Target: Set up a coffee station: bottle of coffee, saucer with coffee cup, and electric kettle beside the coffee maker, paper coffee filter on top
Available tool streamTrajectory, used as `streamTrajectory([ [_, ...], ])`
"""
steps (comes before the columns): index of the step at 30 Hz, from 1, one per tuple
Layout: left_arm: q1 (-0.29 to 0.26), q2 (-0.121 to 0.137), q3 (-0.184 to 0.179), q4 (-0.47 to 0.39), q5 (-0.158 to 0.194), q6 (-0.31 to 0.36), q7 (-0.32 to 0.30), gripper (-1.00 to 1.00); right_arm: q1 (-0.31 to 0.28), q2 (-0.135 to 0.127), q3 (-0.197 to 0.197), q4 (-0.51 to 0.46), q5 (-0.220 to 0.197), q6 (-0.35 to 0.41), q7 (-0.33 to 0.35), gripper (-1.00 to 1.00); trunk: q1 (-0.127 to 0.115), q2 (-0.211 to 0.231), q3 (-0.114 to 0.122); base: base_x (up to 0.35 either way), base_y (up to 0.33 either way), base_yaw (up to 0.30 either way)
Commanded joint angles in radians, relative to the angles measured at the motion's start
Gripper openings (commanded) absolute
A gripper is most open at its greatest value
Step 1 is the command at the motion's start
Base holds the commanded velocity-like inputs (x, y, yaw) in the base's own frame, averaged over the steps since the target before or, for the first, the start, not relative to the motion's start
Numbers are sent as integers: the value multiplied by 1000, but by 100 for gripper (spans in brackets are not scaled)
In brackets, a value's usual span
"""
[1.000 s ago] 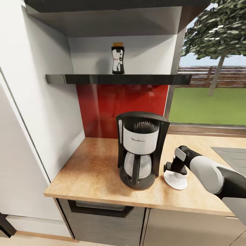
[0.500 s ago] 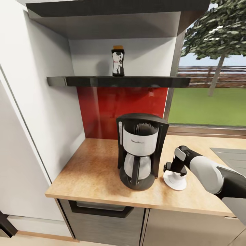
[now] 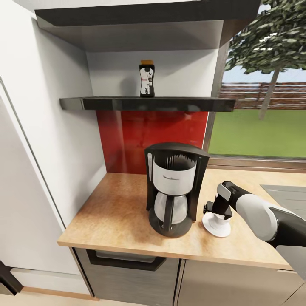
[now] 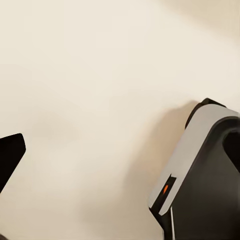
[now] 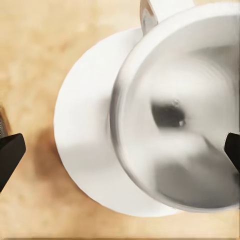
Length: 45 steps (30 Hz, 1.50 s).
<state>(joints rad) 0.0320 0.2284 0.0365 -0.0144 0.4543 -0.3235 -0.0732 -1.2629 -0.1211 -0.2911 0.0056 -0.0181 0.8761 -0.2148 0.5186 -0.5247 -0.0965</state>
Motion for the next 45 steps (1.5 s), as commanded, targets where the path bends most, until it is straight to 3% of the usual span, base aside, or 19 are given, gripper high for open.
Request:
streamTrajectory([
  [1,0,0,3,-1,7,-1,-8,100,-1,0,-8,1,-2,1,-9,100,-3,6,2,0,0,0],
  [18,0,0,3,-1,7,0,-8,100,-1,0,-7,1,1,-9,-16,100,-69,125,55,0,0,0],
  [45,0,0,3,-1,7,0,-7,100,-1,-2,-7,1,1,-17,-31,100,-69,125,55,0,0,0],
])
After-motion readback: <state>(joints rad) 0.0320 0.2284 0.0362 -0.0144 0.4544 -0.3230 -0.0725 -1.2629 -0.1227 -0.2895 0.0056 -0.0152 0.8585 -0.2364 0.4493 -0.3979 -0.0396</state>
